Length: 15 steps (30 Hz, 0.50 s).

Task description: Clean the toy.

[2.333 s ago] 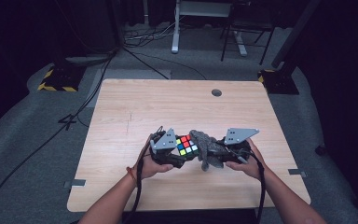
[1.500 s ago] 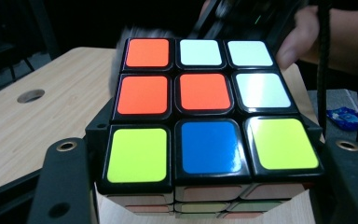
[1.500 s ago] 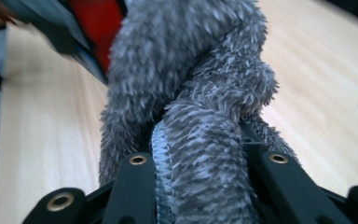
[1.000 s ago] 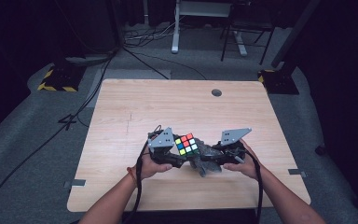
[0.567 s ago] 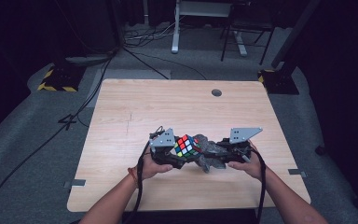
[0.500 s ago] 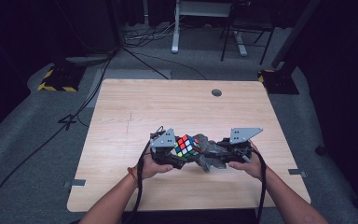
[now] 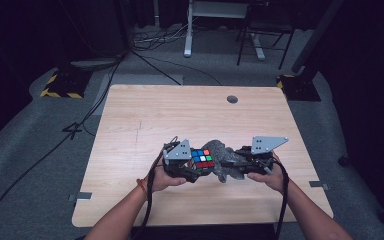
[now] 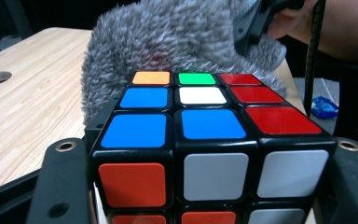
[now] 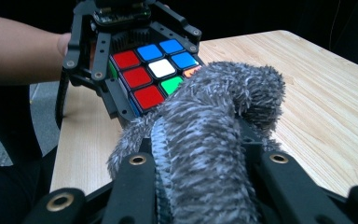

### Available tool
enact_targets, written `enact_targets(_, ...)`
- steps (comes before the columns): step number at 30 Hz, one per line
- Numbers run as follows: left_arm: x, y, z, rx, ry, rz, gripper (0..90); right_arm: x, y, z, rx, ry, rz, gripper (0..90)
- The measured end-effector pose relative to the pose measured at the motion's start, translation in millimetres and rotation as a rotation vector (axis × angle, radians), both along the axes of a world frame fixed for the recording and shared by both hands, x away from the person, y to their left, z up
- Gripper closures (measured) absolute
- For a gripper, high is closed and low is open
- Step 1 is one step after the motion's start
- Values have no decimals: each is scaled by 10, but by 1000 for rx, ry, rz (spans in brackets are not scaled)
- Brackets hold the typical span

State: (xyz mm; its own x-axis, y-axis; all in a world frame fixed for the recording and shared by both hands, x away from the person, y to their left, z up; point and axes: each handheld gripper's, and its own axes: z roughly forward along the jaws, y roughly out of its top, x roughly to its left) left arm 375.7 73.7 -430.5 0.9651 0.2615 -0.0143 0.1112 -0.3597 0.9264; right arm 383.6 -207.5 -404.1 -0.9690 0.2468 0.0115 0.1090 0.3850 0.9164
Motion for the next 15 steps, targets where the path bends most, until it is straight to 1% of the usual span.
enact_targets(2, -14, 4, 26, -17, -8, 2, 335, 1, 21, -14, -18, -2, -5, 688)
enact_targets(5, -38, 2, 64, -33, -17, 1, 335, 18, 77, -83, -63, 7, -6, 689)
enact_targets(6, -41, -1, 71, -36, -26, 0, 336, 23, 109, -121, -85, 15, -3, 689)
enact_targets(7, -50, 0, 81, -40, -27, 2, 336, 23, 131, -144, -100, 18, -2, 689)
enact_targets(8, -53, 1, 88, -53, -21, -1, 336, 20, 159, -172, -119, 18, 4, 689)
enact_targets(9, -55, 3, 104, -61, -24, -3, 336, 18, 187, -198, -141, 18, 9, 689)
enact_targets(10, -56, 3, 109, -63, -29, -2, 336, 16, 230, -239, -163, 25, 15, 689)
enact_targets(11, -56, 3, 109, -63, -29, -2, 336, 16, 245, -253, -172, 26, 18, 689)
enact_targets(12, -62, 4, 127, -65, -34, -11, 336, 17, 282, -289, -201, 27, 27, 689)
enact_targets(13, -64, 4, 128, -64, -34, -14, 336, 16, 306, -311, -219, 26, 26, 689)
enact_targets(15, -64, 7, 121, -57, -32, -14, 336, 18, 325, -322, -222, 31, 29, 690)
